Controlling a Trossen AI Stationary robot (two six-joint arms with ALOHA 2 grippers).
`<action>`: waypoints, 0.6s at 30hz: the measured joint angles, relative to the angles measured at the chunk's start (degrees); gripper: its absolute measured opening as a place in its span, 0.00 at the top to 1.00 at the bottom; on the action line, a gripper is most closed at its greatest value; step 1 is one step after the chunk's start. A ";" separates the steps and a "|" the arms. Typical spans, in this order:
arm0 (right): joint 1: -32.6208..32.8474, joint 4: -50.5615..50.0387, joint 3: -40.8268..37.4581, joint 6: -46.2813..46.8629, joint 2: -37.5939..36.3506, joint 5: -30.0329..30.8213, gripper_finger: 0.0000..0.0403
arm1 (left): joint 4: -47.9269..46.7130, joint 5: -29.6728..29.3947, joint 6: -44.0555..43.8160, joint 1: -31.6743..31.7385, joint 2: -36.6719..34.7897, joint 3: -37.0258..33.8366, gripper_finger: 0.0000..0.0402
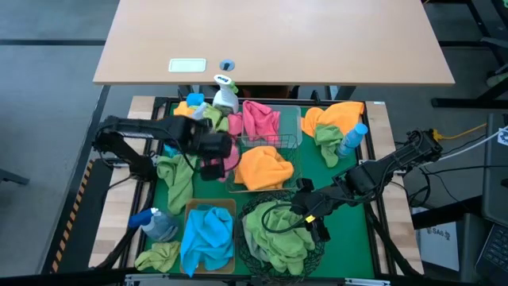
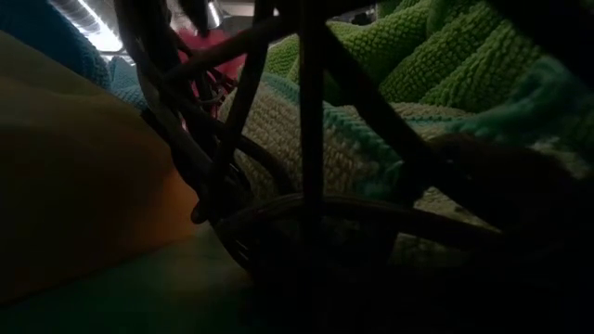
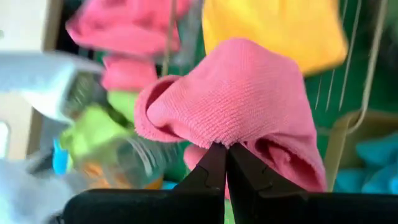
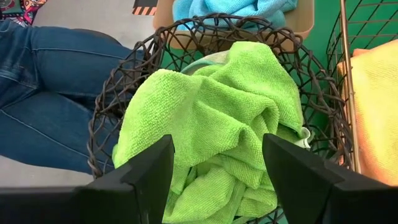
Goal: Sort microfiber towel by color & place in baskets
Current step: Put the pink microfiber towel into the transparent bin
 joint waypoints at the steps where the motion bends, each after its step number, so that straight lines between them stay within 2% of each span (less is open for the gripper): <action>1: 0.00 0.00 0.00 0.00 -0.02 0.00 0.40 | 0.53 -0.05 0.93 0.69 -0.02 1.49 1.00; 6: -0.01 0.00 0.00 -0.03 -0.02 0.02 0.40 | 8.37 -1.38 6.06 4.99 -0.06 6.43 1.00; 11: 0.00 0.02 0.00 -0.61 -0.04 0.02 0.40 | 24.30 -1.22 14.27 10.25 -0.01 6.91 1.00; 14: 0.00 0.04 0.00 -0.66 -0.04 0.01 0.40 | 34.23 0.14 18.40 13.75 1.00 6.93 1.00; 18: 0.00 0.04 0.00 -0.66 -0.07 0.01 0.40 | 41.27 3.49 20.53 18.37 3.64 6.93 1.00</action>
